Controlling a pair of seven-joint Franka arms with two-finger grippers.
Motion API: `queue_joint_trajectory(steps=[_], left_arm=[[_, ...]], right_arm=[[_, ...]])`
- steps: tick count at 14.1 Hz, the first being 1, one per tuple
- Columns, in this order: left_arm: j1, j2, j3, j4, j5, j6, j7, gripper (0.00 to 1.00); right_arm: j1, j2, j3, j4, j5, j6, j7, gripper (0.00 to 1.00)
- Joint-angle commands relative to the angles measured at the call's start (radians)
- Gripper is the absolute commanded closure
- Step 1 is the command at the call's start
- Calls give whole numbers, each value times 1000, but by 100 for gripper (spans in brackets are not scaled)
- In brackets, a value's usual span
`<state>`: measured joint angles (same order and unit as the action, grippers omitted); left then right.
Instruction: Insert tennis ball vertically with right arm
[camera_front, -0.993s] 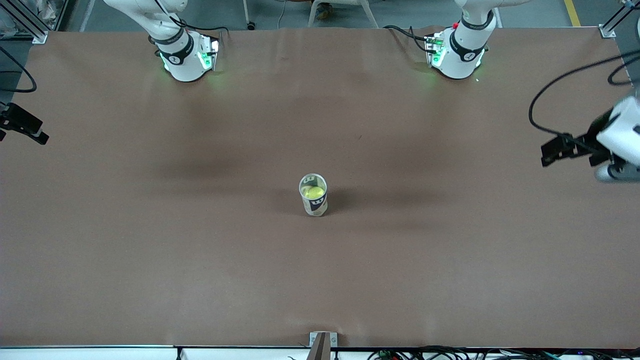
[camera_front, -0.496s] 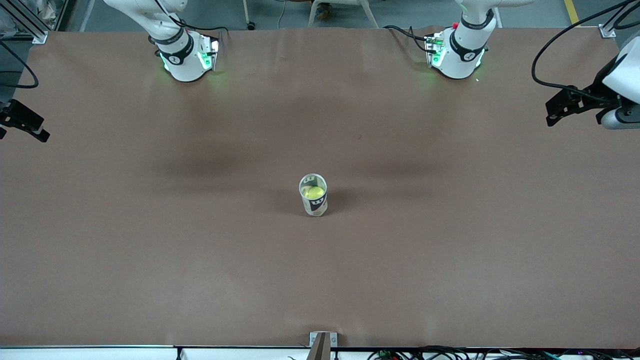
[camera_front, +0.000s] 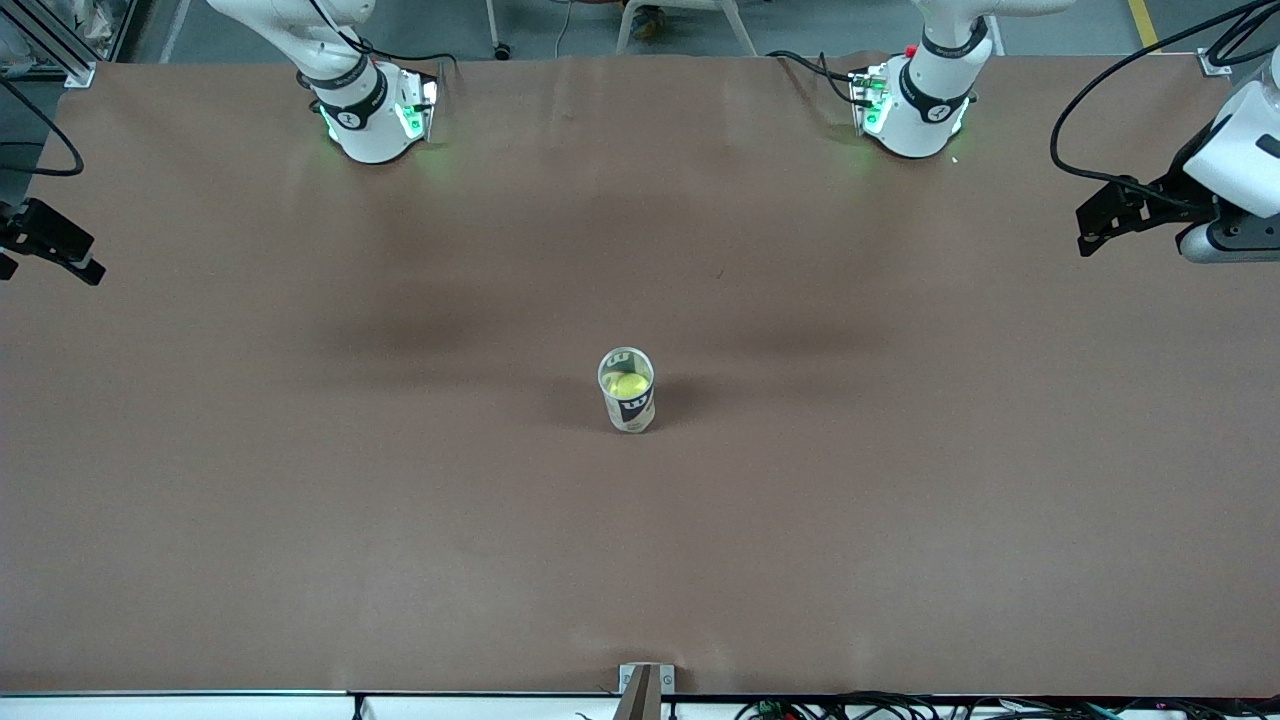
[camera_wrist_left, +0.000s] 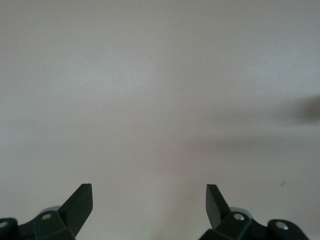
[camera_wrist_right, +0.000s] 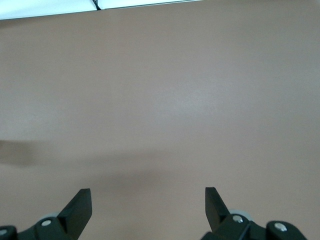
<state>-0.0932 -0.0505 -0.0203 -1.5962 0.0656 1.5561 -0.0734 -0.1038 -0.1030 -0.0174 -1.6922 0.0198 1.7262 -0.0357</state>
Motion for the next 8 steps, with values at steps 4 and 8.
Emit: queue_joint_trajectory(steps=[4, 8], left_arm=[[-36, -9, 25, -56, -1, 85, 3, 0], [-40, -15, 25, -77, -33, 96, -9, 0]], right_arm=[[30, -23, -7, -11, -15, 4, 11, 0], [30, -23, -12, -7, -15, 4, 14, 0]])
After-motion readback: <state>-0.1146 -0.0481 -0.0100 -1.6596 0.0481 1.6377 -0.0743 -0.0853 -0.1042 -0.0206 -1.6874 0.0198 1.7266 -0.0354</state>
